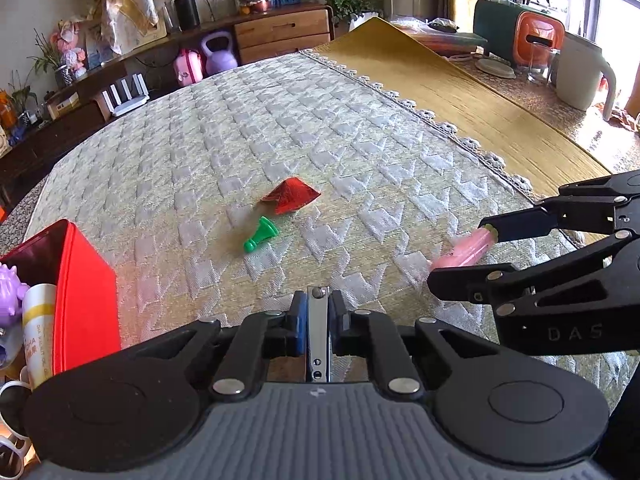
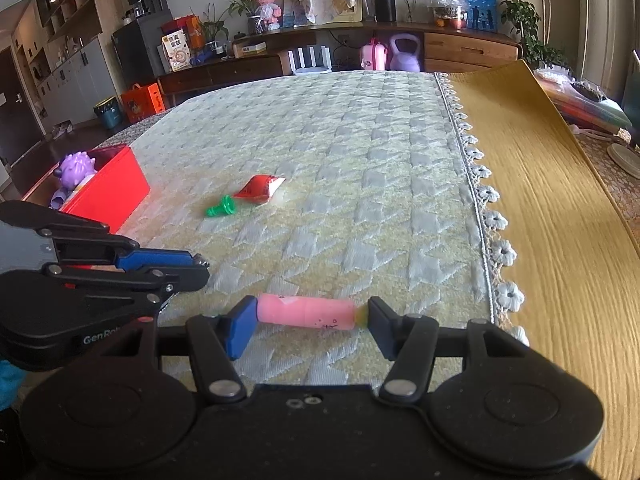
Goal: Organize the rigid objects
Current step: 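Carry the clipper with left tool while right tool carries the pink tube to the tin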
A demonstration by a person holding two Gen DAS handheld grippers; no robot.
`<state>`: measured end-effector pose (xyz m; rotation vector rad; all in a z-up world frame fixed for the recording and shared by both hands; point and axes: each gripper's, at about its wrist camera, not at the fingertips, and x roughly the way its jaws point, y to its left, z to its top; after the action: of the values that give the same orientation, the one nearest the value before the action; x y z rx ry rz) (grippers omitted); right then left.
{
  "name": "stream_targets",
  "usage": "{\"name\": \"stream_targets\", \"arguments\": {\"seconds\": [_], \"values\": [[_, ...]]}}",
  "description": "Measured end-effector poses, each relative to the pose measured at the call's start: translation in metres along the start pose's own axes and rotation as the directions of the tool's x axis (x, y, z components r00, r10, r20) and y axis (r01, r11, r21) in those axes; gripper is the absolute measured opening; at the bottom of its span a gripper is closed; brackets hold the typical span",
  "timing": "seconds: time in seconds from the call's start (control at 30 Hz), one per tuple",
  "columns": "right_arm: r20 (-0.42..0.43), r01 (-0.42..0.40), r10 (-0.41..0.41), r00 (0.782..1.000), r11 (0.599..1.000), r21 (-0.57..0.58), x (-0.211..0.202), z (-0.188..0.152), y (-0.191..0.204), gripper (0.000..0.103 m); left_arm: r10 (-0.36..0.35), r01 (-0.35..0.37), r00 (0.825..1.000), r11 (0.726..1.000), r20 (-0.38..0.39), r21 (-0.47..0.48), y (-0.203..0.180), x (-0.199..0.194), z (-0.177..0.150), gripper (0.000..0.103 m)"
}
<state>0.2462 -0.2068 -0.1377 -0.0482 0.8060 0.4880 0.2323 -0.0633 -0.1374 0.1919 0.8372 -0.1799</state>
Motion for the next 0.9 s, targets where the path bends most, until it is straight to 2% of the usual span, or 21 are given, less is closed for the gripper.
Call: {"name": "stream_targets", "arguments": {"seconds": [0.27,0.47,0.9], "values": [[0.020,0.007,-0.006,1.000,1.000,-0.020,-0.015,0.004,0.011,0.059,0.006,-0.006,1.000,0.994,-0.002,-0.113,0.019,-0.015,0.001,0.011],[0.049,0.002,0.000,0.999,0.999,-0.051,-0.034,0.012,0.028,0.059,0.000,0.004,1.000,0.984,0.021,-0.180,0.032,-0.040,0.001,0.011],[0.115,-0.011,0.031,0.993,0.986,-0.168,-0.078,0.027,0.092,0.059,0.032,-0.003,0.994,0.962,0.100,-0.271,0.068,-0.107,-0.007,0.011]]}}
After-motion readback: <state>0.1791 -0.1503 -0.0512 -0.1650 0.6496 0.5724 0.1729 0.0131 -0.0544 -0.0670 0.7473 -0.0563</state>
